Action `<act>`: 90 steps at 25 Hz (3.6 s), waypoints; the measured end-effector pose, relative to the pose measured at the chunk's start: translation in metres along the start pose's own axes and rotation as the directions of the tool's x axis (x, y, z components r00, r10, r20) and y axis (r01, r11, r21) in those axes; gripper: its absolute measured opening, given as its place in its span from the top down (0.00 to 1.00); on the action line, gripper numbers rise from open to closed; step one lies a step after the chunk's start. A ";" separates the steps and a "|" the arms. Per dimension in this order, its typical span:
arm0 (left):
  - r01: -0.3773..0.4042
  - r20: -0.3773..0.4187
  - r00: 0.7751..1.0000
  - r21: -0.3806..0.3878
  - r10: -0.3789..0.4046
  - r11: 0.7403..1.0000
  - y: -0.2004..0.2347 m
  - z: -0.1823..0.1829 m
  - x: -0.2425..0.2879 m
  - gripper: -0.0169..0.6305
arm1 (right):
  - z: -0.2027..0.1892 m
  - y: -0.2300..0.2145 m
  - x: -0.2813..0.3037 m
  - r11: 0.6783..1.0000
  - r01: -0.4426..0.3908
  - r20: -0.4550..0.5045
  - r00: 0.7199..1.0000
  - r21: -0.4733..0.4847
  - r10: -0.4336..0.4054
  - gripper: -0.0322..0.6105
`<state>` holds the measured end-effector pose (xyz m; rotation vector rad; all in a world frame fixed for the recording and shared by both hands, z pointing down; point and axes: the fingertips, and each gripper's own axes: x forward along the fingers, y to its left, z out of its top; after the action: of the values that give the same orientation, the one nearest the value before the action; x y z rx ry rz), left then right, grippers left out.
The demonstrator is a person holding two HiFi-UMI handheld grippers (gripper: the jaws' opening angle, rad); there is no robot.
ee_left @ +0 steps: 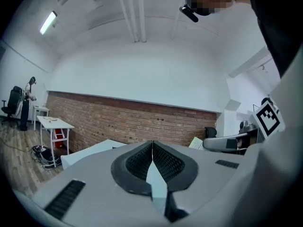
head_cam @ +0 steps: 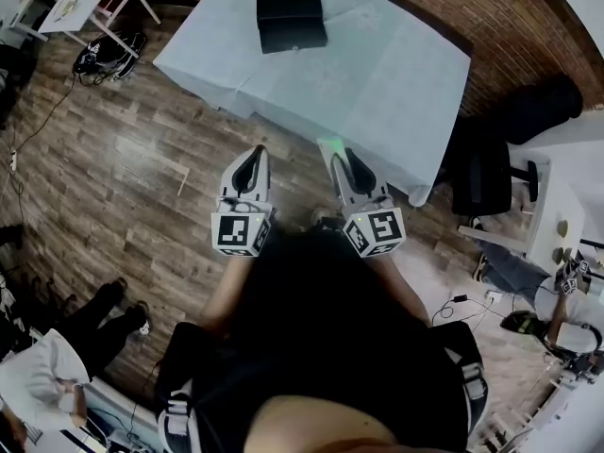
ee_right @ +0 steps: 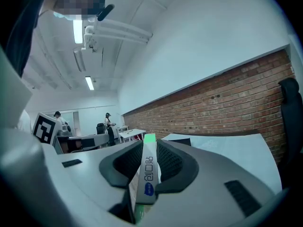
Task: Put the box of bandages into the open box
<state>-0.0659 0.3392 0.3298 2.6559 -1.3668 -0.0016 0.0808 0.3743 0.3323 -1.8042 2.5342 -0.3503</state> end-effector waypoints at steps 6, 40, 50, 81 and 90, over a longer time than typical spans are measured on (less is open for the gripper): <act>-0.012 0.021 1.000 0.006 0.012 1.000 -0.010 0.005 0.002 0.92 | 0.000 -0.007 -0.003 1.000 -0.016 0.006 1.000 0.025 0.016 0.79; 0.028 0.030 0.999 0.007 -0.028 1.000 0.063 0.017 0.137 0.92 | -0.005 -0.069 0.147 1.000 -0.029 -0.075 0.997 -0.013 0.028 0.79; 0.089 -0.003 0.996 -0.018 -0.089 0.996 0.145 0.027 0.177 0.92 | -0.002 -0.049 0.239 1.000 0.007 -0.101 0.995 -0.018 -0.009 0.79; -0.025 -0.047 0.999 -0.025 0.024 0.999 0.163 0.016 0.324 0.92 | -0.002 -0.144 0.369 0.980 -0.189 -0.160 0.971 -0.058 0.178 0.79; 0.017 -0.061 0.998 -0.040 -0.019 0.999 0.202 0.006 0.351 0.92 | -0.032 -0.147 0.408 0.973 -0.210 -0.218 0.958 -0.099 0.185 0.79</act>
<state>-0.0250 -0.0611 0.3764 2.6134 -1.3109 0.0505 0.0764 -0.0474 0.4403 -1.6043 2.9088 -0.4071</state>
